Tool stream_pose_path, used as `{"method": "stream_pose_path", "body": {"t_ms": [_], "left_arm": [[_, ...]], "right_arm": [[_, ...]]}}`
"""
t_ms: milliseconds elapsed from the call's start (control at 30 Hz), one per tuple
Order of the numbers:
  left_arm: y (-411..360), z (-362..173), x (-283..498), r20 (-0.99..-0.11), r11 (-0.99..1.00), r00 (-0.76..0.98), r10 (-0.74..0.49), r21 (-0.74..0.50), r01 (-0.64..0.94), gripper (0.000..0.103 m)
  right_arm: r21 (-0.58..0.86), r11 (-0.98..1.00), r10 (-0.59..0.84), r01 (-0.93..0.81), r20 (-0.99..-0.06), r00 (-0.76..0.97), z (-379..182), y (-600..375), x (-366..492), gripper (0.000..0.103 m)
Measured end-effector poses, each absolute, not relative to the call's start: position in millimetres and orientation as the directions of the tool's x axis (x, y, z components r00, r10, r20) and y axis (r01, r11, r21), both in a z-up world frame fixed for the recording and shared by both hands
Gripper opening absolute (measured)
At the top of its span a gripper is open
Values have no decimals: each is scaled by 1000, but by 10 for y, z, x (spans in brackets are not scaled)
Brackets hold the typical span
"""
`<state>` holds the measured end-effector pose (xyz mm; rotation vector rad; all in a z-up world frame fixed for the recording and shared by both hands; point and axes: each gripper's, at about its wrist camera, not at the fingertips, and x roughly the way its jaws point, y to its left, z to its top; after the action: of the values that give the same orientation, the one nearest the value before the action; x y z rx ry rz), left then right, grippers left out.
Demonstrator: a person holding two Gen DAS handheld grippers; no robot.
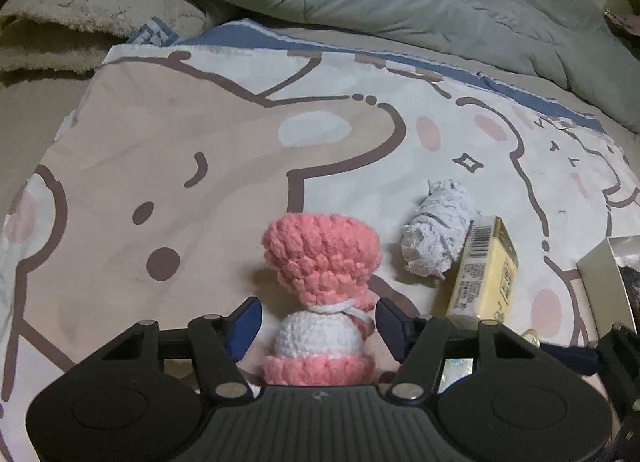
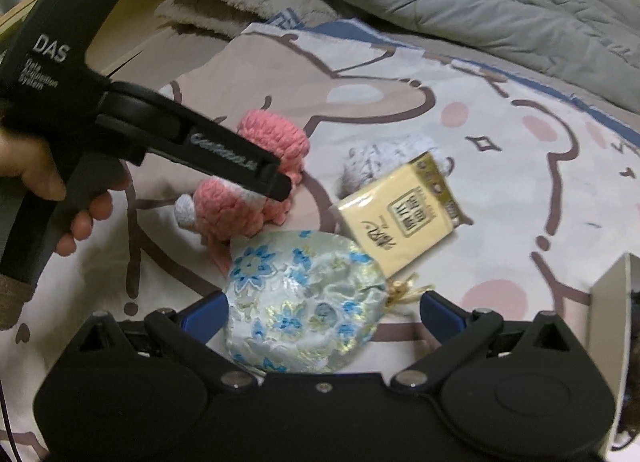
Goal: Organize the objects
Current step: 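Grasp the pink crocheted doll with left tool while right tool grasps the floral pouch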
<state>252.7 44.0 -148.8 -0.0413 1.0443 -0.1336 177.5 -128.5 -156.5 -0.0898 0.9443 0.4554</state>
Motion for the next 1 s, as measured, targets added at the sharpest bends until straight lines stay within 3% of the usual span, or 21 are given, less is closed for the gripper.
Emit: {"method": "stream_pose_path", "body": {"t_ms": [167, 367, 633, 700, 767, 800, 1000], "left_arm": [[436, -1591, 2594, -869, 988, 469, -156, -143, 62, 55], [407, -1637, 2632, -880, 992, 458, -127, -114, 55, 48], [418, -1619, 2634, -882, 992, 456, -121, -116, 38, 44], [423, -1606, 2628, -881, 992, 456, -122, -121, 32, 43], [434, -1587, 2619, -881, 992, 456, -124, -127, 23, 42], [438, -1573, 2608, -881, 991, 457, -124, -129, 21, 42], [490, -1420, 2495, -870, 991, 478, -125, -136, 12, 41]], "right_arm": [[154, 900, 353, -408, -806, 475, -1691, -1229, 1824, 103], [136, 897, 349, -420, -801, 486, -1744, -1167, 1829, 103], [85, 896, 319, -436, -806, 498, -1773, -1097, 1802, 103], [91, 895, 325, -437, -803, 500, -1762, -1114, 1808, 97], [100, 890, 339, -446, -798, 498, -1736, -1135, 1813, 80], [102, 889, 342, -447, -796, 500, -1724, -1138, 1818, 77], [109, 889, 353, -445, -783, 513, -1583, -1176, 1757, 76]]}}
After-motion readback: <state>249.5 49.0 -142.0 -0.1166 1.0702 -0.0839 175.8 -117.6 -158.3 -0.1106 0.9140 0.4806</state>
